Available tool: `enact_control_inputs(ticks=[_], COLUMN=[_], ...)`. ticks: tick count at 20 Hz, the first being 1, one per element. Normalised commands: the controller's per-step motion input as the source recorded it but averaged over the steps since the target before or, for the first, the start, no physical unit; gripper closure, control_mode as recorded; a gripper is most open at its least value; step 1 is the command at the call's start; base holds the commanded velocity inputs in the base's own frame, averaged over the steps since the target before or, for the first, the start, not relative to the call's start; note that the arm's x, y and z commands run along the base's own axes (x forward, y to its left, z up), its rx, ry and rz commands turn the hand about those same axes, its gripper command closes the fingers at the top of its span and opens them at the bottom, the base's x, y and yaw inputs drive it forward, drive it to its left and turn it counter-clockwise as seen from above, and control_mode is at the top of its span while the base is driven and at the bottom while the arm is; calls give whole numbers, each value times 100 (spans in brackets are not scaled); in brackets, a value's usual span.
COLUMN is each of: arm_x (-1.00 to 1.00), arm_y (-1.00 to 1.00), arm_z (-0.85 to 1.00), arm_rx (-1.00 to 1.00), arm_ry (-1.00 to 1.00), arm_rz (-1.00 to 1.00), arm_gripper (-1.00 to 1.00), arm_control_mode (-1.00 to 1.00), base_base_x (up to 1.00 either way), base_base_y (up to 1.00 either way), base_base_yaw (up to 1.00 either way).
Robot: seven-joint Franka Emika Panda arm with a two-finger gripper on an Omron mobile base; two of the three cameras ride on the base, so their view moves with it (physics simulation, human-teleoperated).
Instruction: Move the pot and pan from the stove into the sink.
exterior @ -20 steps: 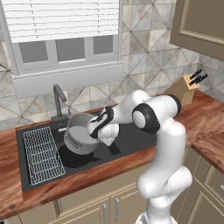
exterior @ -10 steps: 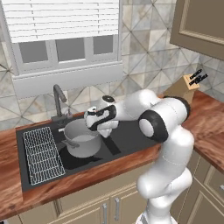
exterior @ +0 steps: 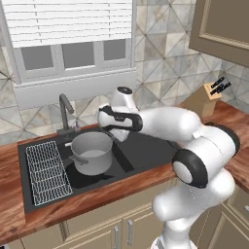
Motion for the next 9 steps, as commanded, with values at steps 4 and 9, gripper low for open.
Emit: enact_control_inputs(ticks=[4,9], arm_x=[-96,-94], arm_y=[-34,-32], arm_z=[72,82], arm_rx=[2,1], arm_ry=[0,2], arm_rz=[-1,-1], arm_gripper=[-100,-100], arm_control_mode=[-100,-100], base_base_x=[0,0], base_base_y=[0,0], base_base_yaw=[0,0])
